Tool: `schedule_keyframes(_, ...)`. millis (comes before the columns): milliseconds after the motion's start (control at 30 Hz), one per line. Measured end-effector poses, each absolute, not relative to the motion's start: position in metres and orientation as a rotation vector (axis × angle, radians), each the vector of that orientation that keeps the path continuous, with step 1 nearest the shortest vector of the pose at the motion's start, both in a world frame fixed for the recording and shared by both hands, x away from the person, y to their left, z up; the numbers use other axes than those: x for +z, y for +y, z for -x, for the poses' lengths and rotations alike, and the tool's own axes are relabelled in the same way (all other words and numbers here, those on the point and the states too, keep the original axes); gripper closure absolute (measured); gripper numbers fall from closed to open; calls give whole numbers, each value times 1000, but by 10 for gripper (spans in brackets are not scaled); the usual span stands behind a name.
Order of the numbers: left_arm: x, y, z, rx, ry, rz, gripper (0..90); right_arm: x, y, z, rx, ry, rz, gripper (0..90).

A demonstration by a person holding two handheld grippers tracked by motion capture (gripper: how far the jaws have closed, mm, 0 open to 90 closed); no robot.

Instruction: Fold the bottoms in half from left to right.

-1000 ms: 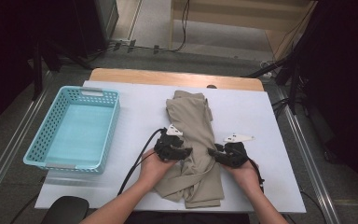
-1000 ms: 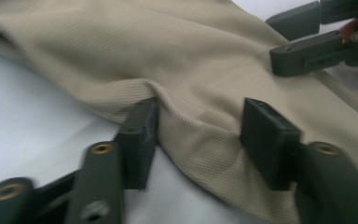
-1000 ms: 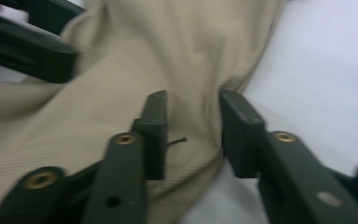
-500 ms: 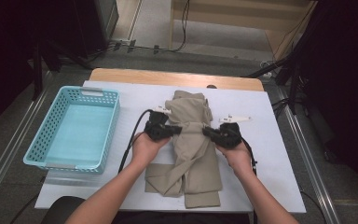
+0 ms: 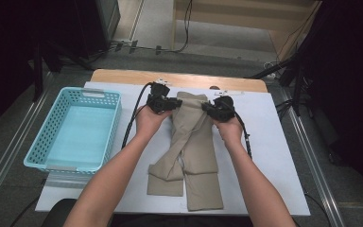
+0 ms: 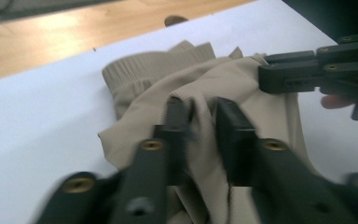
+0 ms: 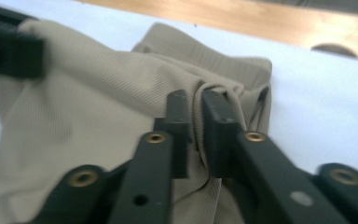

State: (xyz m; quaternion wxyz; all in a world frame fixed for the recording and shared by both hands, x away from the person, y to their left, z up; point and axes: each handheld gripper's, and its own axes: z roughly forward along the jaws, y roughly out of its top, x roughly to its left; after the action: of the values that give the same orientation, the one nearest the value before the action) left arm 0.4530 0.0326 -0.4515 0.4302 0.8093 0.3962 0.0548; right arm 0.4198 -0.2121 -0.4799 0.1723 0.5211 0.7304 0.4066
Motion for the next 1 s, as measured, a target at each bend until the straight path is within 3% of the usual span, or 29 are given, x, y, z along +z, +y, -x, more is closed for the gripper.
schedule_keyframes(33,-452,33,-453,137,988,-2019,601,-480,-212,-420,1154,2073,-1479,771)
schedule_keyframes(67,-453,35,-450,93,989,-2031,557,-482,-214,-421,1155,2090,-1485,614)
schedule_keyframes(267,-448,50,-434,101,934,-2058,436,-472,-231,-407,1144,2092,-1477,483)
schedule_keyframes(600,-452,66,-387,47,857,-2078,386,-473,-245,-345,1186,2177,-1387,483)
schedule_keyframes(1000,-465,79,-340,21,813,-2105,403,-486,-233,-271,1207,2291,-1277,521)
